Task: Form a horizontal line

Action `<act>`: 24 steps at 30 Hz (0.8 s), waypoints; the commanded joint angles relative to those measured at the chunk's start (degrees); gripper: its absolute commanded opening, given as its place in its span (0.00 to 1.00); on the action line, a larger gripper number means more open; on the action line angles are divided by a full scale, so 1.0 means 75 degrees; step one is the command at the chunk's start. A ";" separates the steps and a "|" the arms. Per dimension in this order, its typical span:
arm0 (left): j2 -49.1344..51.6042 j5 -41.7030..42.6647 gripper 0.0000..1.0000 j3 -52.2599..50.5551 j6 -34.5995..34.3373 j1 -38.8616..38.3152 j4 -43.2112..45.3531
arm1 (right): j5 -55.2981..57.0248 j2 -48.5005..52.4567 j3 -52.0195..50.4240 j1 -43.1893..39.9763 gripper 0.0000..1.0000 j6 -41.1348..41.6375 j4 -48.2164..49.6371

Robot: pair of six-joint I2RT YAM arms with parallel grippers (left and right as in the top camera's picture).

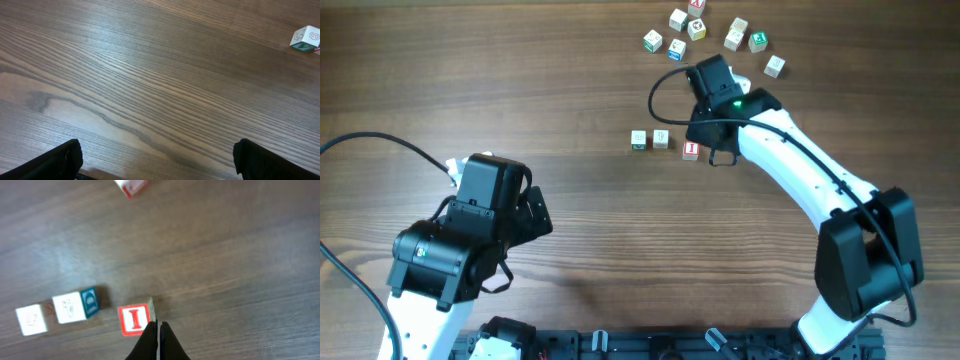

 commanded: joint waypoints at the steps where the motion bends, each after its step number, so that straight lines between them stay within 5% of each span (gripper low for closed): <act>1: -0.0035 0.0020 1.00 -0.0029 -0.0105 0.0061 0.0015 | -0.0382 0.0393 -0.0726 0.0029 0.05 0.0414 0.0239; 13: -0.0035 0.0023 1.00 -0.0032 -0.0105 0.0061 0.0015 | -0.1274 0.0425 -0.2390 0.0029 0.05 0.0265 0.2259; 24: -0.0035 0.0020 1.00 -0.0029 -0.0105 0.0061 0.0015 | -0.1058 0.0425 -0.2463 0.0026 0.06 0.0038 0.3450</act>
